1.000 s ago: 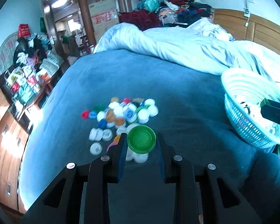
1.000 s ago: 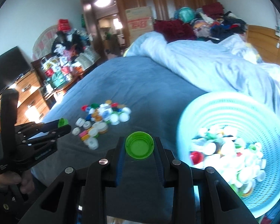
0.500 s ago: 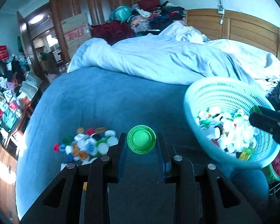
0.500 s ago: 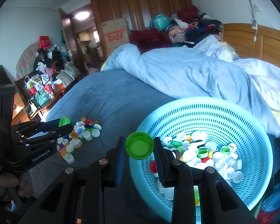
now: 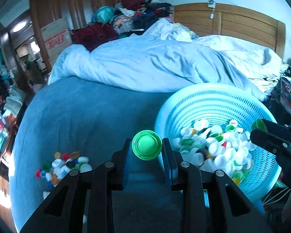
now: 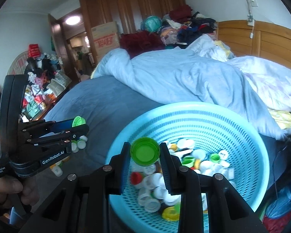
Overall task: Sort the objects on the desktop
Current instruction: 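Carry the green cap over the blue basket and open the left gripper, then move the left gripper back to the cap pile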
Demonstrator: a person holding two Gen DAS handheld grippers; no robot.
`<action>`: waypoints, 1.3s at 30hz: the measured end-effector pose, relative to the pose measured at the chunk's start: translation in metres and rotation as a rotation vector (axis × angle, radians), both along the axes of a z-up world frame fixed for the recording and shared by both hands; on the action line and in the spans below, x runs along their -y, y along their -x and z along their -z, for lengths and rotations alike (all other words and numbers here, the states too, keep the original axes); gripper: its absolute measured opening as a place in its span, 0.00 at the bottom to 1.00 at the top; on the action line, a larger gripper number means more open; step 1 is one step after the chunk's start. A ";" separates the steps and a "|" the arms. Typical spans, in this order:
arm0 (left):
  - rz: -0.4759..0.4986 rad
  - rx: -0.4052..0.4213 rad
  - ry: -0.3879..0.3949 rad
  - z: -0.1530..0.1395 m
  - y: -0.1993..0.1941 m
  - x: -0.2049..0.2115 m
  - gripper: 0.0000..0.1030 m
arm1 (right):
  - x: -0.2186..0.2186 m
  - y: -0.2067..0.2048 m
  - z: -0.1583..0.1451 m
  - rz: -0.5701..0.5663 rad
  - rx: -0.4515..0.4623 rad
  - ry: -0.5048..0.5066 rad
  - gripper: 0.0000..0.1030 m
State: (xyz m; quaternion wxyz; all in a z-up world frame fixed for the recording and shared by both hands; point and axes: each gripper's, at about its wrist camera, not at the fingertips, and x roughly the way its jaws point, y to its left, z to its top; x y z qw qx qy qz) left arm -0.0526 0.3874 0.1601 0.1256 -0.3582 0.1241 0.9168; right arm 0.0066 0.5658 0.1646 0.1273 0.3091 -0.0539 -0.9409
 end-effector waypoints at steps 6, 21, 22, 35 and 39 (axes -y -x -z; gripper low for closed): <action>0.050 0.044 0.004 0.006 0.016 -0.026 0.24 | -0.030 0.010 0.004 0.065 0.023 0.031 0.32; 0.139 0.179 0.011 0.041 0.029 -0.057 0.24 | -0.040 0.015 0.027 0.085 0.095 0.060 0.32; 0.147 0.178 0.013 0.041 0.029 -0.059 0.24 | -0.040 0.015 0.027 0.086 0.097 0.060 0.32; 0.208 0.176 0.007 0.042 0.029 -0.073 0.31 | -0.049 0.020 0.035 0.115 0.113 0.069 0.36; 0.216 0.171 0.002 0.041 0.027 -0.074 0.40 | -0.050 0.018 0.035 0.125 0.108 0.075 0.53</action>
